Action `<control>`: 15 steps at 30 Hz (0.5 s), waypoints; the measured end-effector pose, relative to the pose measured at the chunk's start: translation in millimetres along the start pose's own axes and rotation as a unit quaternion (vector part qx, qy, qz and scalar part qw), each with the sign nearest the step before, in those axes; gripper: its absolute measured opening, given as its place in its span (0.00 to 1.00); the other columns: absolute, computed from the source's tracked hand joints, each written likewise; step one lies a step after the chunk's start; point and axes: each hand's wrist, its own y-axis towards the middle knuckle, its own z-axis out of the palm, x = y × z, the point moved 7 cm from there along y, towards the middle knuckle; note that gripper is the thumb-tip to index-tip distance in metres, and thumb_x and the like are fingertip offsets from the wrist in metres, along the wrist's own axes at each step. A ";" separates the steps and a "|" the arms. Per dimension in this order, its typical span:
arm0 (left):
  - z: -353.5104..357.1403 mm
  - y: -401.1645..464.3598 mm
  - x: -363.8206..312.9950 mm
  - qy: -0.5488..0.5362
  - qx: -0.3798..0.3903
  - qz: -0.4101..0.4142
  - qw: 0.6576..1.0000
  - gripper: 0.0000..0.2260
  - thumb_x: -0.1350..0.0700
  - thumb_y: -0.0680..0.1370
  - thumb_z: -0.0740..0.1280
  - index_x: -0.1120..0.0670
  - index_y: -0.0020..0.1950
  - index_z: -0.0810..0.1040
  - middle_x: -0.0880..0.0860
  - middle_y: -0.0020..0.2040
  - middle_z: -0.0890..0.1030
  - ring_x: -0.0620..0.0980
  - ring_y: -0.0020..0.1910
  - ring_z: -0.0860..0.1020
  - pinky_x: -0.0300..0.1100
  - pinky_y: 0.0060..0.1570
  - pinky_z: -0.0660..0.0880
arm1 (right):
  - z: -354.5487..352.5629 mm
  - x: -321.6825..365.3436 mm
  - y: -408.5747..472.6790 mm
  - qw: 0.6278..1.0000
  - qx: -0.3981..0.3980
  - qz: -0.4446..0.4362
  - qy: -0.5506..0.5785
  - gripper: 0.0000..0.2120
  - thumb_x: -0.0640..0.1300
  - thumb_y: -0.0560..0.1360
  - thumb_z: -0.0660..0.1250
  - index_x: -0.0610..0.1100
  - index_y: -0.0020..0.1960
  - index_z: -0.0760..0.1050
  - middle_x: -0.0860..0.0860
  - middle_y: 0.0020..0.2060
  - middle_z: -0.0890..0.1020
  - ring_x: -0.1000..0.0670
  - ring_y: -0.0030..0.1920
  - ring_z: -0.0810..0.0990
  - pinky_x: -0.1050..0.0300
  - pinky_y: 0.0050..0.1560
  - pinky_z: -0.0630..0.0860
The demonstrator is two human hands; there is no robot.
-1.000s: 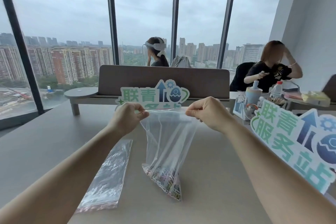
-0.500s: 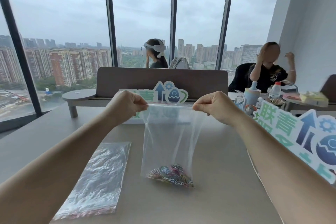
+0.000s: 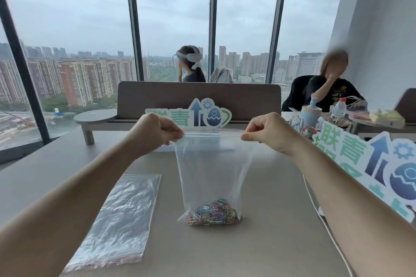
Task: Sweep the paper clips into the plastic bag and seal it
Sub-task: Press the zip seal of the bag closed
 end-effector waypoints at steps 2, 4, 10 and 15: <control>-0.3 -0.2 1.4 -0.030 0.000 -0.017 0.999 0.04 0.63 0.70 0.77 0.54 0.41 0.87 0.51 0.34 0.86 0.48 0.33 0.81 0.40 0.39 0.82 | -1.8 0.1 0.9 1.000 -0.005 0.000 -0.001 0.08 0.45 0.66 0.79 0.46 0.33 0.80 0.55 0.27 0.78 0.56 0.30 0.71 0.57 0.36 0.71; -0.3 -0.3 2.7 -0.050 -0.005 -0.028 0.998 0.06 0.65 0.70 0.76 0.54 0.39 0.85 0.49 0.31 0.85 0.46 0.32 0.81 0.38 0.37 0.82 | -3.0 0.1 0.8 1.000 -0.007 -0.001 -0.002 0.08 0.44 0.66 0.78 0.46 0.33 0.80 0.55 0.27 0.78 0.56 0.31 0.72 0.58 0.37 0.71; 0.8 -5.0 8.0 -0.121 -0.029 -0.044 0.991 0.11 0.66 0.70 0.75 0.54 0.45 0.79 0.51 0.30 0.85 0.47 0.30 0.82 0.39 0.33 0.80 | -4.4 8.1 -4.3 0.995 -0.046 -0.012 -0.085 0.07 0.49 0.67 0.77 0.51 0.40 0.80 0.56 0.33 0.80 0.56 0.36 0.75 0.56 0.41 0.73; 5.4 -10.0 7.0 -0.125 -0.043 -0.033 0.991 0.13 0.67 0.71 0.74 0.52 0.47 0.77 0.52 0.32 0.85 0.50 0.31 0.82 0.40 0.34 0.80 | 22.5 61.8 -10.4 0.975 -0.061 -0.099 -0.191 0.19 0.56 0.70 0.71 0.55 0.60 0.76 0.58 0.50 0.81 0.51 0.54 0.72 0.51 0.57 0.70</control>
